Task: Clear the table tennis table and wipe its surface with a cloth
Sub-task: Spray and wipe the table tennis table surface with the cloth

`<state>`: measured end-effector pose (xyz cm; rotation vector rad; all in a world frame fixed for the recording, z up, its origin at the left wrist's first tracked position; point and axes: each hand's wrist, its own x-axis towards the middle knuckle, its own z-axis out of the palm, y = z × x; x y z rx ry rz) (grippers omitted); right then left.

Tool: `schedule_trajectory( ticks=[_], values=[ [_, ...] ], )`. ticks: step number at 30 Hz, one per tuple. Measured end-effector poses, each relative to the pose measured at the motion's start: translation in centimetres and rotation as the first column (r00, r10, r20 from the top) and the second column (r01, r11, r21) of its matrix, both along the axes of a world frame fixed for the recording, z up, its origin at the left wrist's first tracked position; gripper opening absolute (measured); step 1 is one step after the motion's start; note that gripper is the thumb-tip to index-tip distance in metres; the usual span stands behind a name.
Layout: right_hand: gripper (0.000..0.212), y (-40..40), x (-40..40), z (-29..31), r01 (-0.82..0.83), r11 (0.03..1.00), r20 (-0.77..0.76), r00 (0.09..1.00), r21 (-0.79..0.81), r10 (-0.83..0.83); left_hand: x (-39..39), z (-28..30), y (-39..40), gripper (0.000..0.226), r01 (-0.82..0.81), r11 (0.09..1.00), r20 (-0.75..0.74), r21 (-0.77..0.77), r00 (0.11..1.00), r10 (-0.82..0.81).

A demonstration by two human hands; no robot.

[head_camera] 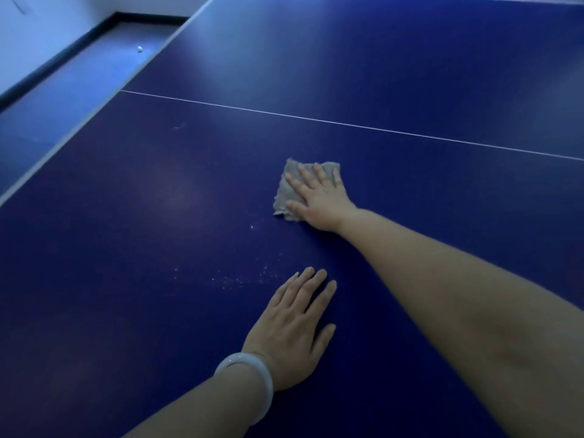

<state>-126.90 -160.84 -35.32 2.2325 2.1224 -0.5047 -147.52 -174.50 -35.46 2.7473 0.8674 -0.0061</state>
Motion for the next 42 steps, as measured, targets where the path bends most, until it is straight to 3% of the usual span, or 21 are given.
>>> schedule_trajectory(
  ticks=[2,5,9,12,18,24,27,30,33,40,42],
  values=[
    [0.065,-2.3,0.8,-0.4,-0.041,0.999,-0.011,0.999,0.012,0.041,0.0,-0.1,0.0,0.063,0.006,1.0,0.001,0.01,1.0,-0.006],
    [0.065,-6.2,6.1,-0.5,0.233,0.972,0.026,0.972,0.008,-0.233,-0.1,-0.3,0.0,0.063,-0.002,1.0,0.008,0.013,1.0,0.002],
    [0.061,-14.4,11.3,0.0,0.724,0.689,0.0,0.689,-0.01,-0.725,0.0,-0.5,0.0,0.063,0.01,1.0,0.018,-0.009,1.0,-0.01],
    [0.06,-17.3,7.0,-0.3,0.842,0.538,-0.016,0.539,0.041,-0.842,0.0,-0.3,0.0,0.063,0.02,1.0,0.0,-0.014,1.0,-0.02],
    [0.06,-13.8,-3.5,-1.0,0.736,0.666,0.022,0.669,0.122,-0.743,-0.1,0.1,-0.1,0.063,0.033,0.999,0.011,0.003,0.999,-0.033],
    [0.06,-13.4,-4.0,-1.3,0.739,0.651,0.043,0.654,0.172,-0.755,-1.2,0.7,0.4,0.061,0.058,0.997,0.154,-0.044,0.987,-0.05],
    [0.06,-13.3,-4.1,-1.4,0.747,0.643,0.046,0.646,0.167,-0.762,-5.2,1.2,1.0,0.065,-0.048,0.999,0.223,-0.007,0.974,0.048],
    [0.06,-13.4,-4.0,-1.4,0.75,0.64,0.054,0.641,0.169,-0.765,-11.4,1.2,2.6,0.081,-0.263,0.964,0.114,0.033,0.959,0.258],
    [0.061,-13.3,-4.1,-1.4,0.752,0.64,0.056,0.64,0.156,-0.766,-15.9,0.8,4.7,0.102,-0.463,0.886,-0.045,0.035,0.885,0.464],
    [0.06,-13.1,-5.1,-0.6,0.767,0.63,0.051,0.629,0.125,-0.776,-17.3,-0.6,5.6,0.1,-0.487,0.868,-0.125,0.103,0.859,0.497],
    [0.06,-13.1,-7.6,-0.4,0.717,0.685,0.053,0.684,0.128,-0.727,-17.4,-0.7,5.6,0.099,-0.489,0.868,-0.109,0.091,0.861,0.497]
  ],
)
